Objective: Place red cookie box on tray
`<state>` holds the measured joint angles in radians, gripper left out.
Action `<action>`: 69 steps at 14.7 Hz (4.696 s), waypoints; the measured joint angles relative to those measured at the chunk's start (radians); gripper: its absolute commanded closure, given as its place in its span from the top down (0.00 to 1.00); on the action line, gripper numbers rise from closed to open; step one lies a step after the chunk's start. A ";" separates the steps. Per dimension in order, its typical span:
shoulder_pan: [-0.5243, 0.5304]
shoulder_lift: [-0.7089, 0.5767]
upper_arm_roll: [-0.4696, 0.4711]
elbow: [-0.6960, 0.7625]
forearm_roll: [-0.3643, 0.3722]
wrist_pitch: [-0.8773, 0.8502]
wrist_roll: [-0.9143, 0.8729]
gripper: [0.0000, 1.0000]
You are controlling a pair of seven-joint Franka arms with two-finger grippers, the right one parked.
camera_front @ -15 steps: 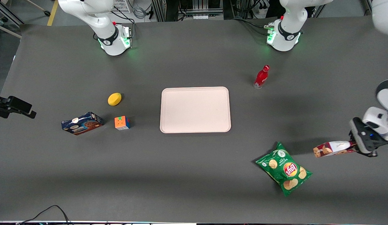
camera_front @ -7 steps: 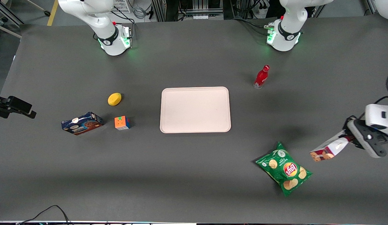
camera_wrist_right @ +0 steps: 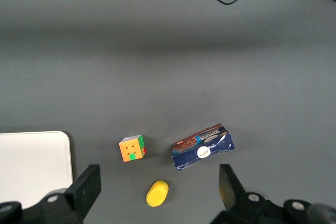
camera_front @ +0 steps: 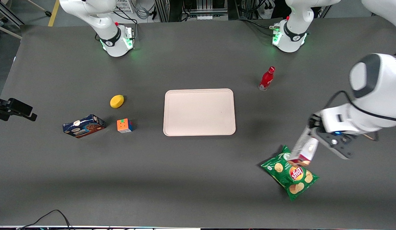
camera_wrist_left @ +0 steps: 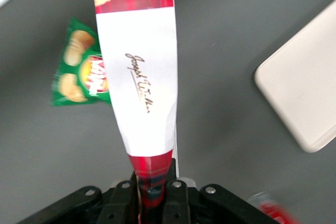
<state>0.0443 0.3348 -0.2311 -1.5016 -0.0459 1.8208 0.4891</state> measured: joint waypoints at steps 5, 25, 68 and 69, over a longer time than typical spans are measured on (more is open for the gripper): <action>-0.058 0.001 -0.197 -0.015 0.051 -0.021 -0.635 0.06; -0.156 0.254 -0.497 -0.411 0.586 0.426 -1.628 0.08; -0.119 -0.221 0.209 -0.053 0.060 -0.204 -0.466 1.00; -0.119 -0.247 0.211 -0.100 0.056 -0.171 -0.467 1.00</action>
<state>-0.0748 0.0874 -0.0204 -1.6013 0.0099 1.6497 0.0226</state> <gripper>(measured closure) 0.000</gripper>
